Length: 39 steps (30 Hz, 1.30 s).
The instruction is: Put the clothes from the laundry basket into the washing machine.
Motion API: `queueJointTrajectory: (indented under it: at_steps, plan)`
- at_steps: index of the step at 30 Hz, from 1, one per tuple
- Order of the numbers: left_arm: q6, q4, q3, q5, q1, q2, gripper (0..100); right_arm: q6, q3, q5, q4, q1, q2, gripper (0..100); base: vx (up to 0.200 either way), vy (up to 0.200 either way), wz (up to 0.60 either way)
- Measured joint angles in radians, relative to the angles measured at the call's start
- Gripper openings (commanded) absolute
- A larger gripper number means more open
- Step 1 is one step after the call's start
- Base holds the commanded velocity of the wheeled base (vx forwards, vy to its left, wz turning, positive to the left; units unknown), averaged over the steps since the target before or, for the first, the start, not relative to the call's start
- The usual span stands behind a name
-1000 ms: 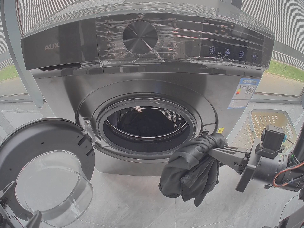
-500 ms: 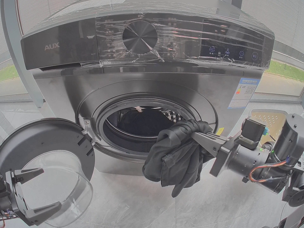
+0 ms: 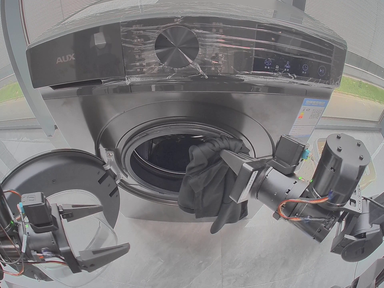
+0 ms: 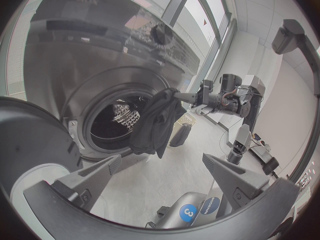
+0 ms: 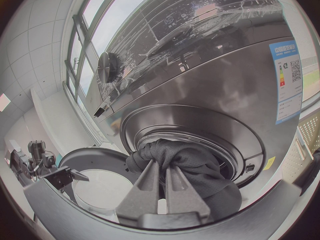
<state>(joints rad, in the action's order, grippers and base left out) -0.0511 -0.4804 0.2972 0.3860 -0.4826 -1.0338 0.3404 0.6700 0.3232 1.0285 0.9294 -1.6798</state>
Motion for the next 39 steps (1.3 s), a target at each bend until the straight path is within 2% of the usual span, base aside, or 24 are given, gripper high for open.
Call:
queueJointTrajectory:
  at_steps: [8,13,17,25,30,34,36,39]
  plan:
    - [-0.024,-0.092,0.001,-0.028,-0.061,-0.201,100,0.026,0.032,0.013,0.003,0.021,-0.021,0,0.000,0.000,0.00]
    - [-0.078,-0.104,0.007,-0.022,-0.071,-0.299,100,0.031,0.032,0.013,0.009,0.026,-0.021,0,0.000,0.000,0.00]
    - [-0.104,-0.115,0.015,-0.020,-0.081,-0.362,100,0.031,0.029,0.013,0.012,0.029,-0.021,0,0.000,0.000,0.00]
    - [-0.172,-0.268,0.039,-0.031,-0.097,-0.525,100,0.031,0.021,0.011,0.014,0.041,-0.013,0,0.000,0.000,0.00]
    - [-0.210,-0.339,0.065,-0.079,-0.102,-0.640,100,0.030,0.015,0.008,0.014,0.049,-0.005,0,0.000,0.000,0.00]
    - [-0.277,-0.427,0.103,-0.133,-0.107,-0.726,100,0.029,0.009,0.006,0.014,0.053,0.003,0,0.000,0.000,0.00]
    - [-0.290,-0.454,0.113,-0.145,-0.109,-0.755,100,0.029,0.004,0.006,0.015,0.056,0.007,0,0.000,0.000,0.00]
    - [-0.293,-0.468,0.118,-0.160,-0.109,-0.788,100,0.029,0.000,0.005,0.015,0.059,0.011,0,0.000,0.000,0.00]
